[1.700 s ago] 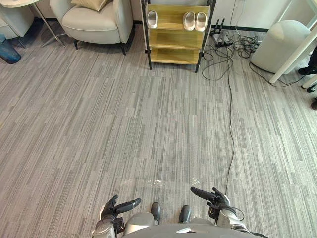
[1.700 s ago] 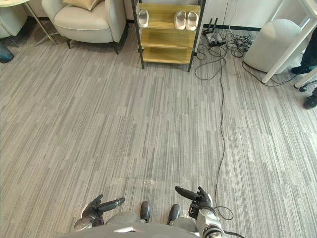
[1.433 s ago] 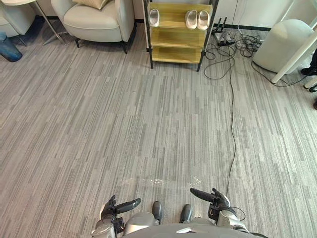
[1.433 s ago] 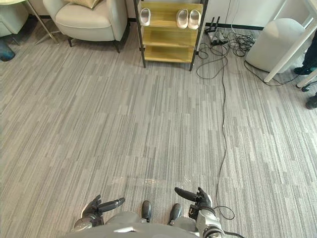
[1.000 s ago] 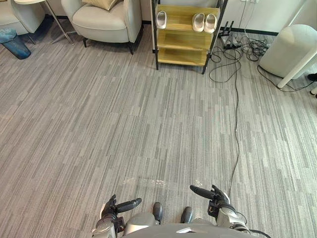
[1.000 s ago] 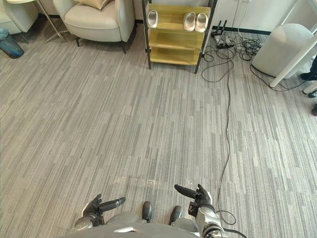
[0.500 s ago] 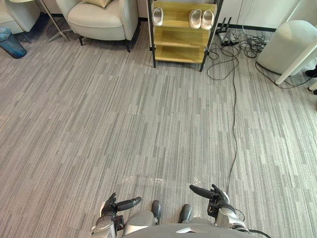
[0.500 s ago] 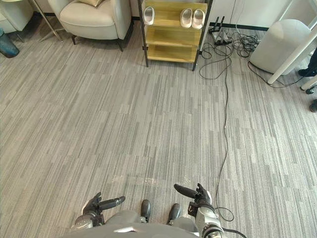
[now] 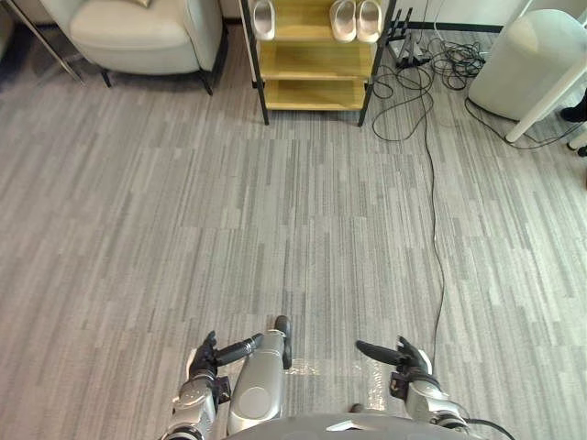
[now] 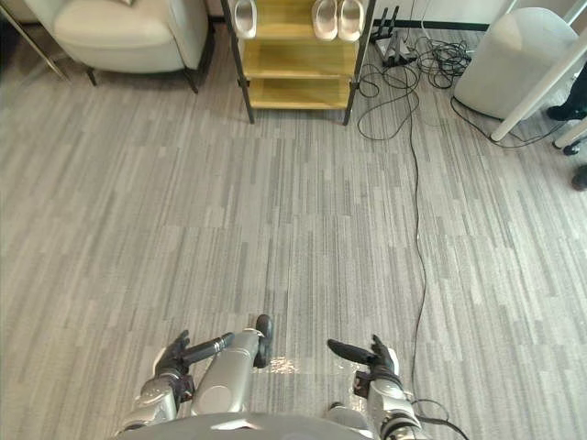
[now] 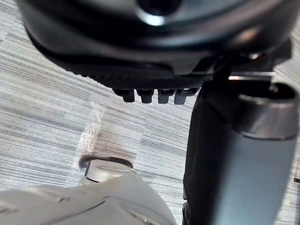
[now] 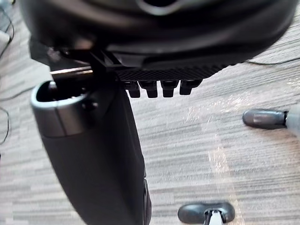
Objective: Organize the slippers on the shoe rack
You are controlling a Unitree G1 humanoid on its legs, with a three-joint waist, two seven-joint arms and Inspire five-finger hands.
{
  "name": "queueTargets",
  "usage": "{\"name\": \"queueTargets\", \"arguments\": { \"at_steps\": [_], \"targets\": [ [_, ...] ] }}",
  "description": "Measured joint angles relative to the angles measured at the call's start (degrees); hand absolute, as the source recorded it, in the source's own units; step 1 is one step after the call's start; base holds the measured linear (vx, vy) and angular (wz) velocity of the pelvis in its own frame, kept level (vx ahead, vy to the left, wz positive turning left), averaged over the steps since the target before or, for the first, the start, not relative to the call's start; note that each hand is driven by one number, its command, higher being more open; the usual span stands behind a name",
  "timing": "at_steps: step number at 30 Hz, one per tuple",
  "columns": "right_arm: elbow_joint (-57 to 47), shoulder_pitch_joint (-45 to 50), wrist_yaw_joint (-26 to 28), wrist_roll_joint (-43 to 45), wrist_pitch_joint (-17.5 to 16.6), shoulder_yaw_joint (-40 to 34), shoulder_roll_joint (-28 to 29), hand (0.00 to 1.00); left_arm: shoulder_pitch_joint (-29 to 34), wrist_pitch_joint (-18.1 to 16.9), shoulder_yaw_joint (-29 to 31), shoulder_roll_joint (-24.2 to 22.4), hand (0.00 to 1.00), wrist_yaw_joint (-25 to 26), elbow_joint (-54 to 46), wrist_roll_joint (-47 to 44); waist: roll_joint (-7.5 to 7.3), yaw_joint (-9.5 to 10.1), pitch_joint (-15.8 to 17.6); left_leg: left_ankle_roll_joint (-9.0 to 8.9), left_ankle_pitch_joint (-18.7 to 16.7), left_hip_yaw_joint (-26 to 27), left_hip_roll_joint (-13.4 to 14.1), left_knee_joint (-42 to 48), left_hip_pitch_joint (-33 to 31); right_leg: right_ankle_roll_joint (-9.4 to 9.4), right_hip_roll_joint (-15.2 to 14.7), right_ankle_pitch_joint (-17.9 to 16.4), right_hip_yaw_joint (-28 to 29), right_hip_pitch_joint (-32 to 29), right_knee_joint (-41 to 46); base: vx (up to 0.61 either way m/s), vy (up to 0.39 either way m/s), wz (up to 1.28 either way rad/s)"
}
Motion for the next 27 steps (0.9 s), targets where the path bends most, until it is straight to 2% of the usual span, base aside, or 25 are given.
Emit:
{"name": "queueTargets", "arguments": {
  "at_steps": [2,3,5,6,7,8,9,10,11,12,13,14,15,17,19,20,21,22,23,24,26,27],
  "targets": [
    [0.02,0.09,0.56,-0.12,-0.07,1.03,0.67,1.0,1.07,0.11,0.28,0.12,1.0,0.0,0.3,0.09,-0.59,0.18,-0.34,0.63,-2.96,0.81,-0.23,-0.32,4.75,4.4,-1.69,2.27,1.21,-2.4,11.51,0.53,0.189,-0.18],
    [-0.48,-0.02,0.95,-0.15,-0.26,1.8,0.9,1.0,1.63,0.23,0.23,0.48,1.0,0.02,0.3,0.24,-0.62,0.1,-0.37,1.03,-4.46,0.97,-0.11,-1.14,7.99,7.06,-1.87,4.91,2.79,-5.83,21.93,0.52,0.132,-0.11],
    [-1.02,-0.33,1.36,-0.21,-0.46,2.14,0.9,1.0,1.83,0.37,0.05,0.88,1.0,0.02,0.3,0.78,-0.65,-0.09,-0.28,1.37,-5.99,0.67,0.26,-3.87,13.32,6.28,-1.92,5.11,1.29,-13.68,40.16,0.49,0.014,-0.04],
    [-1.02,-0.26,1.39,-0.26,-0.43,2.1,0.67,1.0,2.31,0.39,0.07,0.8,1.0,0.04,0.29,0.98,-0.14,-0.22,0.05,0.88,-6.29,0.45,0.77,-7.26,17.83,1.75,-2.63,2.89,-3.43,-16.88,45.32,0.52,-0.04,0.03],
    [-1.26,-0.34,1.39,-0.28,-0.42,2.12,0.37,1.0,2.55,0.38,0.11,0.58,1.0,0.06,0.25,0.97,1.02,-0.55,0.72,0.42,-6.34,-0.2,2.01,-10.29,21.73,-1.99,-2.27,0.53,-7.51,-19.54,44.7,0.43,-0.054,0.12],
    [-1.42,-0.42,1.39,-0.27,-0.43,2.22,0.21,1.0,2.46,0.38,0.12,0.5,1.0,0.04,0.22,0.98,1.31,-0.81,1.09,0.17,-6.26,-0.77,2.55,-11.56,23.33,-3.06,-1.91,-0.24,-9.15,-20.77,42.92,0.32,-0.079,0.27],
    [-2.06,-0.87,1.42,-0.46,-0.93,2.43,-0.23,1.0,2.34,0.38,0.23,0.51,1.0,0.07,0.14,0.98,1.91,-1.35,1.88,-0.2,-6.08,-1.7,3.77,-13.38,25.9,-4.67,-0.81,-1.3,-10.8,-23.02,37.16,0.42,-0.146,0.43],
    [-2.25,-1.35,1.41,-0.45,-0.85,2.47,-0.7,1.0,2.09,0.4,0.41,0.41,1.0,0.08,0.15,0.99,2.16,-1.93,2.09,-0.3,-6.07,-2.94,5.02,-14.44,27.36,-5.15,0.81,-1.51,-11.22,-25.0,29.71,0.53,-0.23,0.66],
    [-2.68,-1.49,1.39,-0.43,-0.91,2.57,-0.96,1.0,1.95,0.34,0.4,0.38,1.0,0.08,-0.16,1.03,1.8,-2.49,2.18,-0.6,-6.15,-4.39,5.86,-15.53,28.63,-4.36,2.34,0.18,-9.98,-26.99,18.4,0.46,-0.242,0.56],
    [-2.68,-1.54,1.38,-0.43,-0.92,2.59,-0.98,1.0,1.95,0.32,0.4,0.37,1.0,0.08,-0.21,1.03,1.7,-2.57,2.22,-0.61,-6.15,-4.48,5.96,-15.69,28.89,-4.15,2.49,0.79,-9.65,-27.2,16.77,0.38,-0.226,0.64],
    [-2.65,-1.51,1.32,-0.42,-0.88,2.65,-0.93,1.0,2.08,0.17,0.38,0.53,1.0,0.06,-0.28,1.06,0.41,-2.85,2.08,-1.95,-6.52,-5.41,5.67,-16.68,30.01,-2.94,3.06,5.34,-7.34,-27.56,6.85,0.38,-0.259,0.68],
    [-2.34,-0.52,1.19,-0.42,-0.8,2.73,-0.85,1.0,2.27,0.19,0.39,1.1,1.0,0.07,-0.07,1.1,-1.65,-3.11,1.82,-5.06,-8.16,-7.34,4.63,-17.39,31.67,-4.23,2.67,18.74,-4.55,-27.03,1.35,0.56,-0.383,0.64],
    [-1.22,-1.99,0.99,-0.44,-0.53,2.44,-1.74,1.0,1.3,0.38,0.79,-0.61,1.0,-0.33,1.08,1.08,0.86,-2.45,2.34,-5.55,-8.89,-9.52,7.24,-17.5,32.57,-7.24,4.85,14.02,-4.9,-27.72,5.72,0.54,-0.366,0.34],
    [-0.95,-2.89,0.84,-0.44,-0.36,1.96,-1.95,1.0,1.34,0.29,1.09,-0.89,1.0,-0.32,1.21,1.18,1.31,-2.85,2.45,-5.02,-7.9,-11.89,7.93,-16.99,32.71,-7.63,5.14,9.62,-5.48,-28.92,9.82,0.46,-0.283,0.1],
    [-0.88,-1.76,0.82,-0.44,-0.19,1.12,-2.34,1.0,0.95,0.3,1.12,-1.45,1.0,0.03,2.02,1.53,2.72,-3.34,2.03,-6.6,-6.61,-14.81,9.6,-10.4,30.54,-8.18,6.36,6.61,-7.86,-26.53,10.06,0.4,-0.216,0.4],
    [-0.79,-1.16,0.69,-0.4,-0.09,0.96,-2.37,1.0,0.52,0.25,1.28,-1.72,1.0,-0.04,1.99,1.76,3.44,-3.1,2.12,-8.51,-3.73,-16.42,10.3,-0.65,26.46,-8.24,7.48,5.7,-9.22,-23.4,7.84,0.38,-0.178,0.4],
    [-0.37,-0.9,0.64,-0.26,0.07,1.05,-2.35,1.0,0.3,0.26,1.8,-1.79,1.0,-0.02,1.98,1.82,3.68,-2.99,2.28,-9.24,0.56,-16.7,10.56,6.95,23.01,-8.49,8.31,5.64,-9.77,-20.68,5.49,0.46,-0.191,0.37],
    [-0.28,-0.36,0.59,-0.23,0.22,1.73,-2.08,1.0,0.41,0.26,2.85,-2.04,1.0,-0.01,1.89,1.94,3.76,-2.62,2.66,-10.38,8.14,-16.24,11.5,16.97,18.43,-9.03,9.64,5.63,-10.03,-15.88,1.15,0.39,-0.14,0.21],
    [-0.34,-0.19,0.55,-0.22,0.24,1.99,-1.79,1.0,0.48,0.25,2.98,-2.1,1.0,0.0,1.78,2.03,3.98,-2.58,2.67,-10.3,7.31,-15.54,11.88,20.18,16.87,-9.05,10.11,5.64,-10.14,-14.55,-0.14,0.4,-0.1,0.12],
    [-0.34,-0.42,0.14,-0.16,0.32,1.88,-1.45,1.0,0.43,0.14,3.32,-1.81,1.0,0.02,0.6,2.07,3.38,-1.81,3.16,-8.64,1.33,-11.85,12.25,28.1,10.49,-9.26,10.58,5.62,-10.0,-10.32,-3.91,0.31,-0.058,0.0],
    [-0.2,-1.35,-0.13,-0.13,0.33,1.93,-1.08,1.0,0.08,-0.47,3.27,-1.49,1.0,0.0,-1.57,1.34,2.06,-0.46,3.81,-7.42,-3.09,-7.93,10.44,26.36,4.41,-8.59,10.14,6.06,-9.61,-6.78,-7.2,0.41,-0.015,-0.09],
    [0.08,-2.26,-0.17,-0.14,0.33,1.9,-0.77,1.0,-0.17,-0.79,3.25,-1.5,1.0,-0.07,-2.45,1.07,1.58,0.13,4.12,-6.47,-4.73,-5.59,9.18,21.58,1.89,-8.48,9.64,6.1,-9.36,-5.18,-8.28,0.62,0.138,-0.2]
  ]
}}
